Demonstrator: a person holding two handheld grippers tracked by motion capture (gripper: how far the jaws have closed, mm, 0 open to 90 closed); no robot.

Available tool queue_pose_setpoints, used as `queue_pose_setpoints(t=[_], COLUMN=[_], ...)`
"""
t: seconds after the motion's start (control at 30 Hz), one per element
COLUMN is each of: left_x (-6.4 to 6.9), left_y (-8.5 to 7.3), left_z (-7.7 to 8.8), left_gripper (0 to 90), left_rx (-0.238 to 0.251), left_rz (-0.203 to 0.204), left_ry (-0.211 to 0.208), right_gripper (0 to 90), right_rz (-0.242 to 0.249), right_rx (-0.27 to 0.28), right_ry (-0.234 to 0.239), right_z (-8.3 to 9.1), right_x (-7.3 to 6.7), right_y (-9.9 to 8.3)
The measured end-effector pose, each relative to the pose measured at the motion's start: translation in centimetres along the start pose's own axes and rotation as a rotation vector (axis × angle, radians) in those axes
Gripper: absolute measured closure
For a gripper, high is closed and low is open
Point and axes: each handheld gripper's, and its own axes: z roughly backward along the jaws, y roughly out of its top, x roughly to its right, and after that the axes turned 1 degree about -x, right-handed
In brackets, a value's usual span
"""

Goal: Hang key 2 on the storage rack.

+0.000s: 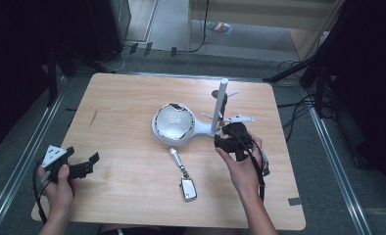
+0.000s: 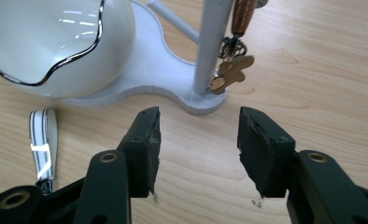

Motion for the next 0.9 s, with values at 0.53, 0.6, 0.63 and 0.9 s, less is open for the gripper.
queue_pose_setpoints(t=[0.53,0.6,0.63,0.9], left_x=[0.0,0.0,0.0,0.0], left_y=[0.0,0.0,0.0,0.0], left_z=[0.0,0.0,0.0,0.0], left_gripper=[0.0,0.0,0.0,0.0], left_rx=[0.001,0.003,0.003,0.004], left_rz=[0.000,0.002,0.002,0.003], left_ry=[0.001,0.000,0.000,-0.004], right_gripper=[51.9,51.9,52.3,54.5], right_rz=[0.034,0.044,0.049,0.070], right_rx=[-0.085,-0.095,-0.100,-0.127], right_ry=[0.082,0.095,0.097,0.122], right_z=[-0.5,-0.7,-0.7,-1.1], right_x=[-1.7,-1.9,-2.0,-2.6], right_y=[-0.3,-0.3,-0.3,-0.3])
